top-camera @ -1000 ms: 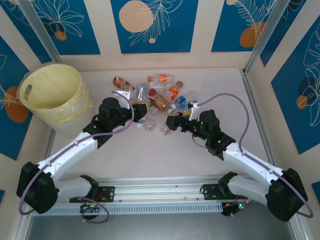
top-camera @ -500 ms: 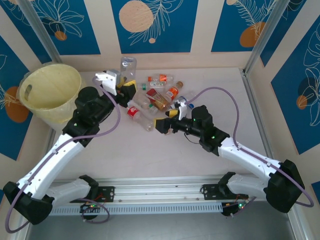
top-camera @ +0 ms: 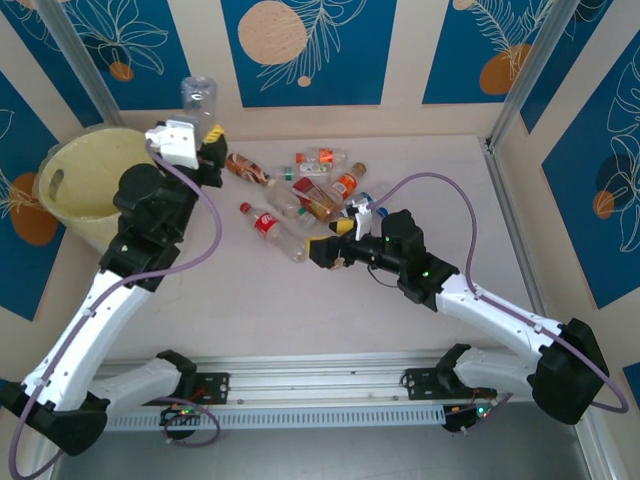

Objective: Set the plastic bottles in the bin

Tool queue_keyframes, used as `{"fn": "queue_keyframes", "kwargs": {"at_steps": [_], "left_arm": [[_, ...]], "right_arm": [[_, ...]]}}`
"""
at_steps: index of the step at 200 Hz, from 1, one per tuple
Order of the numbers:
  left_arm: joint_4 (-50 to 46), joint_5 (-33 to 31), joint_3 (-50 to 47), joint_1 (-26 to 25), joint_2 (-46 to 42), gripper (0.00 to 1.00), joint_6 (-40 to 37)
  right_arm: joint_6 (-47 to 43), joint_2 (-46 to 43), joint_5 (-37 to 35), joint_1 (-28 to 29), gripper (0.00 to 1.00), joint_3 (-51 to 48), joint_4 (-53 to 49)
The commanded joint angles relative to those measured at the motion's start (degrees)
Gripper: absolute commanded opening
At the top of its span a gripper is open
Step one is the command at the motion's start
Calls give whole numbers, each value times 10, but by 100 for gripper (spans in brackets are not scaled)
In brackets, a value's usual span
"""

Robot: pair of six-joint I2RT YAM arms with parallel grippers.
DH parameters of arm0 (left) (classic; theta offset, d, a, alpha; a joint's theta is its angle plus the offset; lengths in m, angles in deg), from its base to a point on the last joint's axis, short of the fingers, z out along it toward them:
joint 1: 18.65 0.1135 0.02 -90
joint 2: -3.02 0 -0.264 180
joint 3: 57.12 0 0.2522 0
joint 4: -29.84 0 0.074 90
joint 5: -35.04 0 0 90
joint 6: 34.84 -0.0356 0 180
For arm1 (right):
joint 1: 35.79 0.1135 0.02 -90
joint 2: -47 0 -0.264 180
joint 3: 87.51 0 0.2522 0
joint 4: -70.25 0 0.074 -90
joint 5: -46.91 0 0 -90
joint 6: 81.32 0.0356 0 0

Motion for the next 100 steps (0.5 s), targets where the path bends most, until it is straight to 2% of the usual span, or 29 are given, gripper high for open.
{"fn": "queue_keyframes", "kwargs": {"at_steps": [1, 53, 83, 100], "left_arm": [[-11, -50, 23, 37, -11, 32, -8], [-41, -80, 8, 168, 2, 32, 63], [-86, -119, 7, 245, 16, 32, 149], [-89, -138, -5, 272, 22, 30, 189]], "right_arm": [[-15, 4, -11, 6, 100, 18, 2], [-17, 12, -12, 9, 100, 26, -6], [-21, 14, -17, 12, 100, 28, -14], [-21, 15, -19, 13, 100, 28, -14]]}}
